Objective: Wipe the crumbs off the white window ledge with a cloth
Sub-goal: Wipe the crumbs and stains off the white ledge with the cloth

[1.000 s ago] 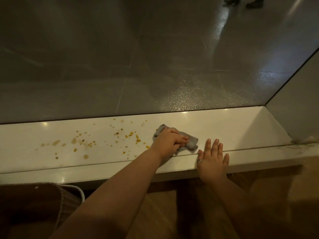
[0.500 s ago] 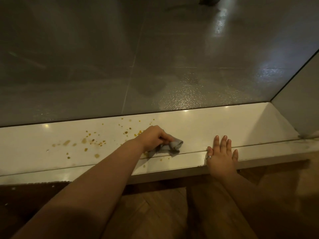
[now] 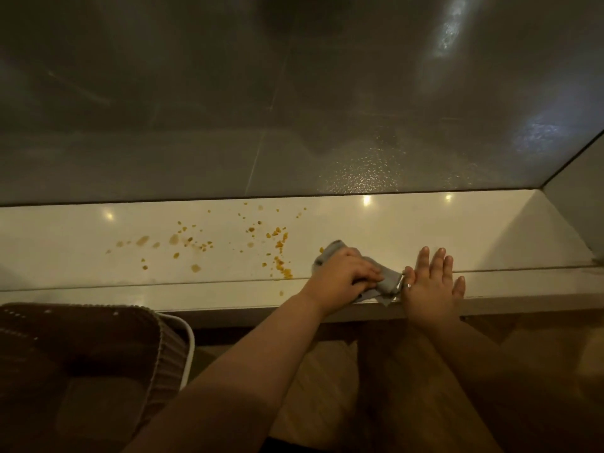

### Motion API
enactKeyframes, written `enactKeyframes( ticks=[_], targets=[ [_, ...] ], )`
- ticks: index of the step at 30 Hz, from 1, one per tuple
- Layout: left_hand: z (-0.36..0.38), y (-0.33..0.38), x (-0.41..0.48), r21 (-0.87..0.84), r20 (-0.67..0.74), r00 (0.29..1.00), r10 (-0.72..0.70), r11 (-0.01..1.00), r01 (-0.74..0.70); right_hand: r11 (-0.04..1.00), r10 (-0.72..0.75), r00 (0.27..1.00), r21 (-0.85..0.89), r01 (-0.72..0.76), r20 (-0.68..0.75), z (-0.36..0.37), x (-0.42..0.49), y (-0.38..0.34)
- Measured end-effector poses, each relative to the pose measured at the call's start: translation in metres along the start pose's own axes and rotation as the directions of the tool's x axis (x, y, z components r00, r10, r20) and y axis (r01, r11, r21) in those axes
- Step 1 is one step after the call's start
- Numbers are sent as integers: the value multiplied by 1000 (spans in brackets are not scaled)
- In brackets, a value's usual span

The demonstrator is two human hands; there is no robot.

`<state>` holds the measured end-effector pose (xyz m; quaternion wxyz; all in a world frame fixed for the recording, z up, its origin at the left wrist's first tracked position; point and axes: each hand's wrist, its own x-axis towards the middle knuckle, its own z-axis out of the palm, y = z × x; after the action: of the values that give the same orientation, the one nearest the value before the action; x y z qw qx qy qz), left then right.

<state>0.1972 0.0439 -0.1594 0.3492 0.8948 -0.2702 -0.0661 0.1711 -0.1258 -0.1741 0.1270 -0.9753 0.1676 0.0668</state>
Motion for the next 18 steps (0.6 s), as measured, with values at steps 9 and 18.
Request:
enactKeyframes(
  ticks=[9,18],
  targets=[
    [-18,-16,-7,-22,58,995,80,997,-79,1000,-1,1000,5,1,5,1,0,0],
    [-53,-43,-17,-36,177,980,85,996,-80,1000,5,1000,18,-5,29,1,2,2]
  ],
)
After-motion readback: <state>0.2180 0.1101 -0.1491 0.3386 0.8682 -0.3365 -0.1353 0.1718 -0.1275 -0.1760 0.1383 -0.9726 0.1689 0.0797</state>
